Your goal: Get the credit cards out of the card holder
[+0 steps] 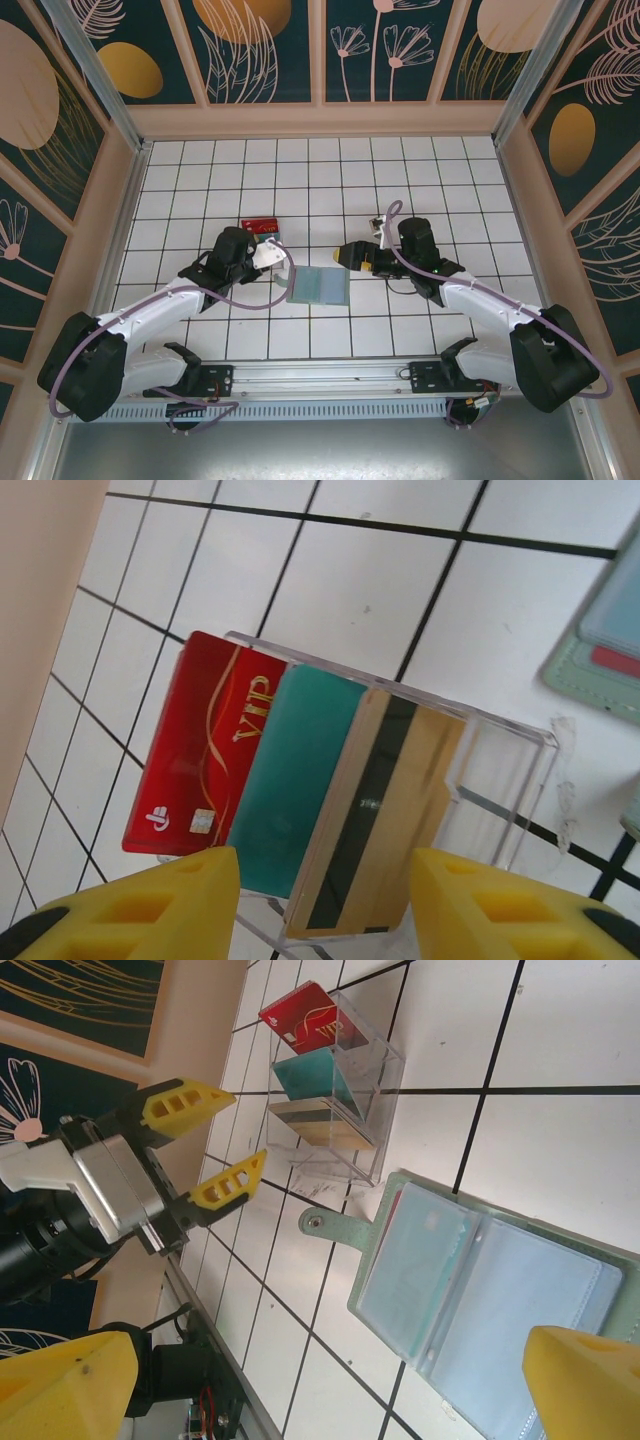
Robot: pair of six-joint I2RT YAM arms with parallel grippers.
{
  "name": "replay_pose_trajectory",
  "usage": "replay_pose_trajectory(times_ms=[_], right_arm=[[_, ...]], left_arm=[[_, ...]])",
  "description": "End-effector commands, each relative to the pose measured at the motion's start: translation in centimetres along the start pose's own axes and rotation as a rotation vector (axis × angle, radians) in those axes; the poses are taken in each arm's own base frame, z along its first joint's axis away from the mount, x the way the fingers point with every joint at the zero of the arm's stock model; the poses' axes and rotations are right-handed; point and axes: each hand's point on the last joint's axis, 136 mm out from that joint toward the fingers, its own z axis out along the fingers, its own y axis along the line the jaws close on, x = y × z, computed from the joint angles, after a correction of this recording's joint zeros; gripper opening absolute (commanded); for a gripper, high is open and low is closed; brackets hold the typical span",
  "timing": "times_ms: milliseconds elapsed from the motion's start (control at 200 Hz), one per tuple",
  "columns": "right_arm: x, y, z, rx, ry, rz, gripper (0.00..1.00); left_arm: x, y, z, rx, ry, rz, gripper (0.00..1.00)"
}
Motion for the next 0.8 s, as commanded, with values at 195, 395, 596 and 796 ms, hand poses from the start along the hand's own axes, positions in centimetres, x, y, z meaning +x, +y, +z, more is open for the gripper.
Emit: replay_pose_trajectory(times_ms=[195,395,596,796], right_arm=[[-0.7,-0.5,-0.3,0.038,-0.04,-0.005,0.99],[-0.9,-2.8,0.3,0.178,-0.041,-0.007,0.99],[0.2,-3.4,1.6,0.219,0.001,-0.018,0.9],[1.9,-5.5,2.8,0.311,0.071,-0.008,0.2]], left_arm=[[-5.1,5.5,-2.3,-0.089,-0.106,-0.433,0.85],[-5.9,8.6,-4.3,-0.168,-0.11,-0.771,0.99],[-6.6,9.9,-7.0,-0.166,-0.148,-1.049,0.94],[-6.6,6.7,-6.2,-0.001,-0.096,-1.275,0.75]])
